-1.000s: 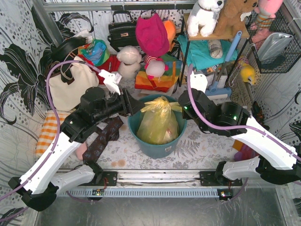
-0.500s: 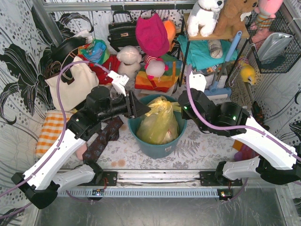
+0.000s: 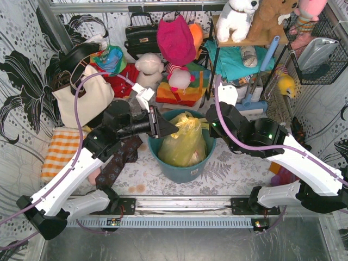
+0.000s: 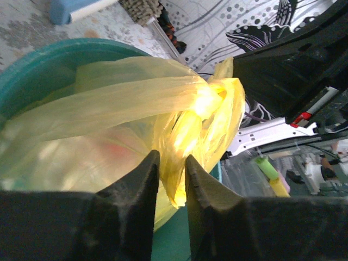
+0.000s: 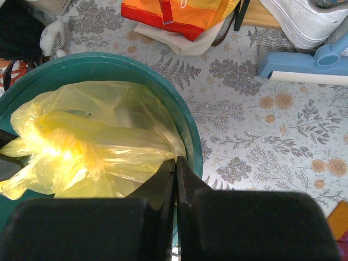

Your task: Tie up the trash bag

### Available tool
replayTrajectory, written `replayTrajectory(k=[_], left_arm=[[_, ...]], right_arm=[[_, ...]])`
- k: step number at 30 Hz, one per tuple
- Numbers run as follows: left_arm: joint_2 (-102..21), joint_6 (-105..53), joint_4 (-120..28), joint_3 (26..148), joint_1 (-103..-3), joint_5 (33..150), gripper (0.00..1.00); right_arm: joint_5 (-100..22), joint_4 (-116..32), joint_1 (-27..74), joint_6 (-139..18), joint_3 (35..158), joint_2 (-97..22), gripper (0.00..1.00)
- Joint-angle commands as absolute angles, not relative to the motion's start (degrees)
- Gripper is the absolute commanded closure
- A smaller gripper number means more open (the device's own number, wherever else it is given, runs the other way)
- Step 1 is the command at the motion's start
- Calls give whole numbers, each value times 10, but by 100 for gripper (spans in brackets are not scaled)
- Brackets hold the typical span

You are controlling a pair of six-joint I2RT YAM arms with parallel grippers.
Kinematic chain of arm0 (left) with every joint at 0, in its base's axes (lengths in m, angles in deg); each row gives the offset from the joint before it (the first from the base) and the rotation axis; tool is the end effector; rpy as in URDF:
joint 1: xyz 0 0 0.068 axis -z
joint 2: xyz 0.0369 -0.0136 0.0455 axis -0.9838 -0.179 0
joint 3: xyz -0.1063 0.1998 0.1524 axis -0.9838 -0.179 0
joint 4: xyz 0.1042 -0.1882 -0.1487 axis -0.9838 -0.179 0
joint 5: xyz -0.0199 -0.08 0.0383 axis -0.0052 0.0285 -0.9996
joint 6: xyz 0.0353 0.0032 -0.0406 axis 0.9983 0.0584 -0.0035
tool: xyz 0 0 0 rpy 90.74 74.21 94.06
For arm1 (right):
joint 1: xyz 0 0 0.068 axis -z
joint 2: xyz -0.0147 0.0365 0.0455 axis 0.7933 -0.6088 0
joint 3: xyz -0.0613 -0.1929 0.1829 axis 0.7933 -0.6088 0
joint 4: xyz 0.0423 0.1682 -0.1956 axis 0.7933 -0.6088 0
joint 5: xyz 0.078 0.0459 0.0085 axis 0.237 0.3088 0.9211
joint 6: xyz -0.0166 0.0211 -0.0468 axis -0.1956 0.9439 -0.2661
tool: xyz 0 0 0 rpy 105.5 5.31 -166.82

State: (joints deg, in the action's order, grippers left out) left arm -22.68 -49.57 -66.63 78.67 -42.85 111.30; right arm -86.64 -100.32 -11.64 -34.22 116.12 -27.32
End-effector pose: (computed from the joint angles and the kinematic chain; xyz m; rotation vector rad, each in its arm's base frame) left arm 0.1659 -0.1454 0.4006 0.4150 1.9243 -1.3087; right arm 0.1153 0.1856 0.4611 -0.1672 2.0276 0.3126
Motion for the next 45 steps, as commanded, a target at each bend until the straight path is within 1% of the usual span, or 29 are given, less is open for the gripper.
replayTrajectory(k=[1,3,4,8,11,14,16,23,28,32,37,45], left_arm=[[-232,-502,-627,789,-426,1144,71],[-236,-488,-655,799,-427,1128,71],[-238,-483,-667,803,-426,1123,74],[-241,-462,-707,822,-427,1103,93],[-245,-444,-749,848,-427,1058,100],[-245,-424,-801,885,-425,959,100],[-243,-410,-813,904,-425,918,100],[-279,-344,-845,963,-407,825,100],[-293,-310,-876,979,-366,714,100],[-280,-304,-885,972,-338,628,100],[-263,-304,-906,962,-313,543,100],[-244,-338,-958,942,-297,529,100]], right_arm=[[-868,-996,-118,-357,1158,-265,100],[-868,-996,-118,-358,1157,-264,100],[-869,-996,-118,-359,1157,-264,100],[-874,-1000,-118,-361,1157,-265,100],[-891,-1010,-118,-355,1159,-271,100],[-914,-1033,-118,-336,1171,-285,100],[-931,-1048,-118,-335,1180,-299,100],[-997,-1101,-118,-347,1263,-379,100],[-1041,-1185,-118,-327,1341,-448,100],[-1066,-1247,-118,-306,1367,-480,100],[-1078,-1256,-118,-305,1343,-478,100],[-1072,-1256,-109,-286,1241,-418,100]])
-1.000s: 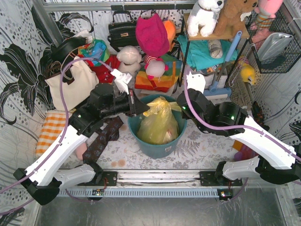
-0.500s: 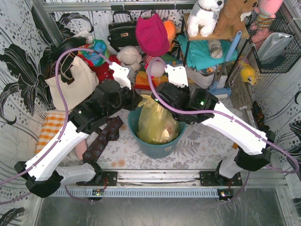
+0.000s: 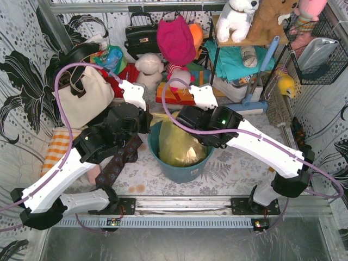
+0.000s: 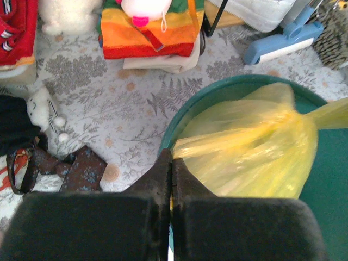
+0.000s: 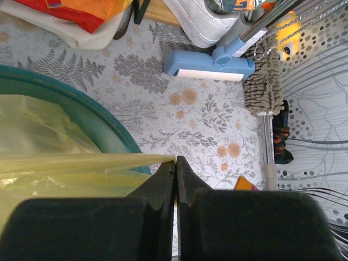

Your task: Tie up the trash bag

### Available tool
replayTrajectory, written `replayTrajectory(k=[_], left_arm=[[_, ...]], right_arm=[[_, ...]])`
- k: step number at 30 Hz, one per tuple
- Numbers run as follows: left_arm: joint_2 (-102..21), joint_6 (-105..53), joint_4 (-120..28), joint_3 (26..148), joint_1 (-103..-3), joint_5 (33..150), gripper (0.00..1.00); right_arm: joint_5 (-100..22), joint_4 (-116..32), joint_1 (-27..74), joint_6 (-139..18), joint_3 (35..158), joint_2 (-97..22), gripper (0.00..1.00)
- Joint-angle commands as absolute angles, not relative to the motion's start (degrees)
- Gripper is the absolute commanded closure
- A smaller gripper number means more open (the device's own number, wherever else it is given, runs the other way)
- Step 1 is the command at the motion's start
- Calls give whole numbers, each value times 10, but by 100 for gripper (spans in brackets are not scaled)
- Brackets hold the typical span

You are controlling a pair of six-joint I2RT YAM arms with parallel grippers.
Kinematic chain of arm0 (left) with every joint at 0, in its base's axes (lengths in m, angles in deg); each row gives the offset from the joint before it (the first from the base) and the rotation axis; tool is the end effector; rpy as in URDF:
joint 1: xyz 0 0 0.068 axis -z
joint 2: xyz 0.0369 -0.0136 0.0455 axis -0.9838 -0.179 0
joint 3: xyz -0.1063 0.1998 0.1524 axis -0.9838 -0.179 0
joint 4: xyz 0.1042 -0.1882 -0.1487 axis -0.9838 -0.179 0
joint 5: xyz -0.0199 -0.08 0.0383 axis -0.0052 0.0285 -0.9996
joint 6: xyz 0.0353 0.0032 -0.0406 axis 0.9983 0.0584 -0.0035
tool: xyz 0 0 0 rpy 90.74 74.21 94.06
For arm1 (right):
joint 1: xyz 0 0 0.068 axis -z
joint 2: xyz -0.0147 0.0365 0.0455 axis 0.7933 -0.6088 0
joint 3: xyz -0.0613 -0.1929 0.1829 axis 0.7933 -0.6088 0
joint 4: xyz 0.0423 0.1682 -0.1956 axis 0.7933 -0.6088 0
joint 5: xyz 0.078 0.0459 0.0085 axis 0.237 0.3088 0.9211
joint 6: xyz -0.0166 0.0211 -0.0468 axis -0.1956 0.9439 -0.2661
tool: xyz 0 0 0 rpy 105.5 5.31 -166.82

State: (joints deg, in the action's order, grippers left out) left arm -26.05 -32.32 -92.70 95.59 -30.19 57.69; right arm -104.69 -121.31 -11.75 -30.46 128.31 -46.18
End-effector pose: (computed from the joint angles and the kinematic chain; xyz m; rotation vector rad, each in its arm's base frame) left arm 0.1415 -0.1423 0.4395 0.2571 1.9578 -0.3308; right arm 0.1485 0.2384 0.4262 -0.2122 2.0662 -0.3268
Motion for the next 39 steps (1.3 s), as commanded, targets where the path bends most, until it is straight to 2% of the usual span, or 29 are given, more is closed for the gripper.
replayTrajectory(k=[1,8,12,26,35,39], left_arm=[[-239,-345,-964,939,-296,528,100],[-206,-393,-1008,912,-292,521,100],[-194,-411,-1017,900,-292,526,100],[-243,-456,-1131,922,-291,430,100],[-240,-464,-1147,928,-291,405,100],[-242,-437,-1125,980,-291,416,100]], right_arm=[[-1071,-1255,-107,-283,1227,-408,100],[-1063,-1256,-76,-257,1146,-342,100],[-1061,-1256,-73,-255,1140,-327,100],[-1058,-1256,-37,-244,1095,-298,100],[-1073,-1256,-12,-257,1098,-285,100],[-1091,-1256,-11,-277,1147,-294,100]])
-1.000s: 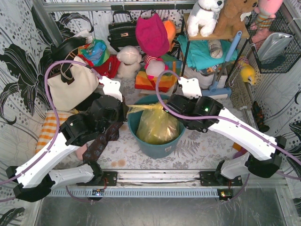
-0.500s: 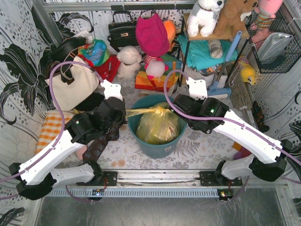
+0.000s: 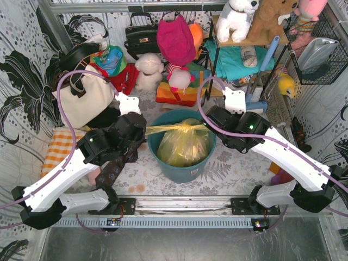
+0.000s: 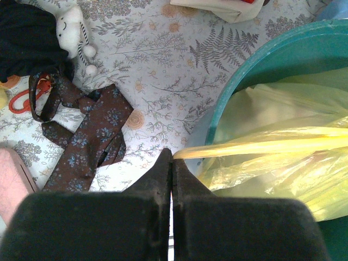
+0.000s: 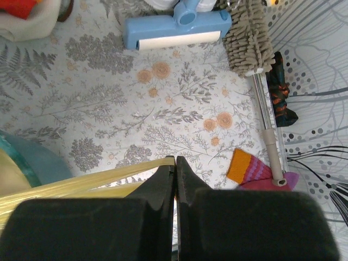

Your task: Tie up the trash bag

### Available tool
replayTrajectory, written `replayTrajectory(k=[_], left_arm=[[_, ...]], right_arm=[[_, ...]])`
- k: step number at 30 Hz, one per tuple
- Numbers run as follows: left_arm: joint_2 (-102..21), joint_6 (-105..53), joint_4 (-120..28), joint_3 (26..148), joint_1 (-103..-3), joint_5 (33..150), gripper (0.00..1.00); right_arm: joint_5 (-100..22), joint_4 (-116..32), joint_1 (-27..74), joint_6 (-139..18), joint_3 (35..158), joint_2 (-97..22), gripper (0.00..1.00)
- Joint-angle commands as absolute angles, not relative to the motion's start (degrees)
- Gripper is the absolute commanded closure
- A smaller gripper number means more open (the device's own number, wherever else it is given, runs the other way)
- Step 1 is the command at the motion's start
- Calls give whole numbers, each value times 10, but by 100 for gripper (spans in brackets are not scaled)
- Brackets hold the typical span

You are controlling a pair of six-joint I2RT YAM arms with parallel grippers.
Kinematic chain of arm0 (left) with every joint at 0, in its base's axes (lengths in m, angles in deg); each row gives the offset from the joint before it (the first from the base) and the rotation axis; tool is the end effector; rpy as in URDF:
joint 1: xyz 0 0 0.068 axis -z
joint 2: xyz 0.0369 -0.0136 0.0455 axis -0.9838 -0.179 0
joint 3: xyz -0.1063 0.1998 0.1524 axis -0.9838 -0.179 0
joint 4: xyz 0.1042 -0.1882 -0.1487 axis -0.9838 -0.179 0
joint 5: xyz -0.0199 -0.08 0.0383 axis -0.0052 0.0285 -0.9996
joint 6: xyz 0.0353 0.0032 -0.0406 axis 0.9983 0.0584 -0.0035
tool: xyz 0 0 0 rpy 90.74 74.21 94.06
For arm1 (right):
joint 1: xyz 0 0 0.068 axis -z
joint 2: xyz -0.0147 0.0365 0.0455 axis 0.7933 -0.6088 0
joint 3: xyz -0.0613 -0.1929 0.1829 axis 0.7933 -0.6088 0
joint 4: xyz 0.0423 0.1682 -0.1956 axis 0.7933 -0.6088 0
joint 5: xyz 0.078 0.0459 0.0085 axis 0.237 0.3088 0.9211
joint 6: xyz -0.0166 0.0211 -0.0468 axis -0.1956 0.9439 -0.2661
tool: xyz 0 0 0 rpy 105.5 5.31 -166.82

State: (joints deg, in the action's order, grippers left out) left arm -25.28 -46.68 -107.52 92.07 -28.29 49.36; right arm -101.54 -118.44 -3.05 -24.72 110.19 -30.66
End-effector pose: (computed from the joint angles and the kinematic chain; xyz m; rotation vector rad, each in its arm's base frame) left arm 0.1299 -0.1312 0.4022 0.0691 2.1692 -0.1506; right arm 0.1458 0.1612 0.4055 0.0346 2.1212 -0.3131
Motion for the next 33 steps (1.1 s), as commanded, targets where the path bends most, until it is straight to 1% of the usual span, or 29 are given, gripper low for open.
replayTrajectory(k=[1,4,7,9,15,18,21,25,28,31,33], left_arm=[[-242,-430,-1121,1001,-291,421,100],[-237,-407,-1102,1052,-291,438,100],[-228,-400,-1090,1058,-291,439,100],[-226,-405,-1094,1039,-291,436,100],[-195,-460,-1116,922,-292,436,100],[-188,-470,-1120,876,-295,430,100],[-203,-455,-1125,894,-300,428,100],[-210,-434,-1140,977,-300,414,100],[-194,-427,-1141,1005,-300,412,100],[-183,-439,-1144,981,-300,414,100],[-179,-454,-1142,937,-300,419,100]], right_arm=[[-1095,-1255,-11,-284,1169,-296,100],[-1105,-1255,-11,-309,1244,-303,100],[-1112,-1255,-11,-327,1274,-304,100],[-1115,-1254,-11,-324,1257,-297,100],[-1091,-1252,0,-261,1117,-252,100],[-1075,-1234,14,-262,1075,-237,100],[-1071,-1207,18,-295,1085,-242,100],[-1094,-1221,18,-323,1177,-267,100],[-1114,-1226,18,-348,1219,-275,100],[-1111,-1207,20,-360,1199,-266,100],[-1097,-1199,21,-349,1153,-257,100]])
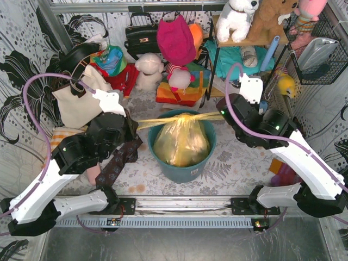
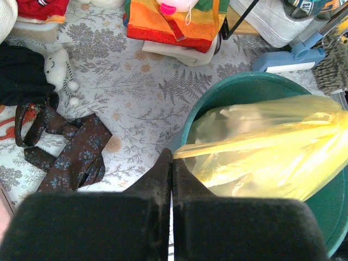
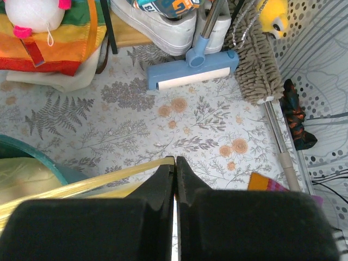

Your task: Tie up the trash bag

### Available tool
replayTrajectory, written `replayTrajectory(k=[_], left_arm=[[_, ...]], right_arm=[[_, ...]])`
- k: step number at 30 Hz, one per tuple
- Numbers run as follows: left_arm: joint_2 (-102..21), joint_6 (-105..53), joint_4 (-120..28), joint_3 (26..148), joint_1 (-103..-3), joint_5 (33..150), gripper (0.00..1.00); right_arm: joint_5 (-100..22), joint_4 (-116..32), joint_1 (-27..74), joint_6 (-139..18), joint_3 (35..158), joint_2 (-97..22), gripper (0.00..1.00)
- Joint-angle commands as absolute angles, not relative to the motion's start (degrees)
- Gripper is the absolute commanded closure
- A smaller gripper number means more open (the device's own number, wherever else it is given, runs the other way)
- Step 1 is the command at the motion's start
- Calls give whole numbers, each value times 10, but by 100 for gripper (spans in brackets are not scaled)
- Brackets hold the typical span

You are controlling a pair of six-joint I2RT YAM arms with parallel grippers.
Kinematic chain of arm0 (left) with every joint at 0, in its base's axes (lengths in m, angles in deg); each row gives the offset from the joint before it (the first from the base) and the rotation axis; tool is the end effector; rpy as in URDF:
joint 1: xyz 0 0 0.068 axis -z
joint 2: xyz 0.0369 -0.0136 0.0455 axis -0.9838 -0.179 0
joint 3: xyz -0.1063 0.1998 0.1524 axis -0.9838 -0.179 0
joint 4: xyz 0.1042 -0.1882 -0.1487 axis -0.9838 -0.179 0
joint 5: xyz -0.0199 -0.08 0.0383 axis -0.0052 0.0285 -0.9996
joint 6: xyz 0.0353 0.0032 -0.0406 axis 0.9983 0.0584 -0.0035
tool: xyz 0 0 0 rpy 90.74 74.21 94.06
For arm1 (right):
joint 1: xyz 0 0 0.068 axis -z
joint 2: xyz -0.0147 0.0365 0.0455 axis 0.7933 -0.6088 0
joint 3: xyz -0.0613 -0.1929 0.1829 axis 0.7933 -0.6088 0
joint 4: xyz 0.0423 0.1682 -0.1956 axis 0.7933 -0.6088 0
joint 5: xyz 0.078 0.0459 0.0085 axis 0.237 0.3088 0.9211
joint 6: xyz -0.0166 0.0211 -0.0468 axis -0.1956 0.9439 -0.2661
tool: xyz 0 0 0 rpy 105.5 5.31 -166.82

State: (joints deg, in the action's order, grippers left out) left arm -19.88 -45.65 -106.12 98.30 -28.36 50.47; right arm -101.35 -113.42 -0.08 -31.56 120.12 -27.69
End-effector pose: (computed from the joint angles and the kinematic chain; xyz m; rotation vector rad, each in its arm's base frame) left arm 0.1063 -0.1023 0.4489 0.0076 2.0123 -0.3330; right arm 0.1405 0.1359 0.4656 0.1374 1.9835 -0.1410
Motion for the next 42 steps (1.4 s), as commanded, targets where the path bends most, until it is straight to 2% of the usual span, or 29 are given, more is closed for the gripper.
replayTrajectory(k=[1,4,7,15,18,26,29,38,42], left_arm=[[-174,-460,-1139,917,-300,420,100],[-159,-474,-1127,871,-301,416,100],[-160,-472,-1121,861,-302,415,100],[-181,-424,-1102,981,-302,415,100],[-182,-416,-1096,995,-302,414,100],[-179,-449,-1090,888,-302,407,100],[-181,-450,-1091,883,-302,403,100],[-206,-421,-1129,998,-302,379,100],[-199,-425,-1127,998,-302,384,100]], right_arm=[[-1089,-1194,22,-340,1128,-250,100],[-1065,-1184,29,-315,1069,-232,100],[-1058,-1185,34,-313,1061,-231,100],[-1084,-1196,34,-371,1205,-276,100],[-1088,-1177,34,-397,1215,-276,100],[-1058,-1173,40,-335,1085,-241,100],[-1049,-1177,41,-323,1069,-237,100],[-1072,-1208,42,-357,1204,-267,100],[-1066,-1198,42,-365,1203,-265,100]])
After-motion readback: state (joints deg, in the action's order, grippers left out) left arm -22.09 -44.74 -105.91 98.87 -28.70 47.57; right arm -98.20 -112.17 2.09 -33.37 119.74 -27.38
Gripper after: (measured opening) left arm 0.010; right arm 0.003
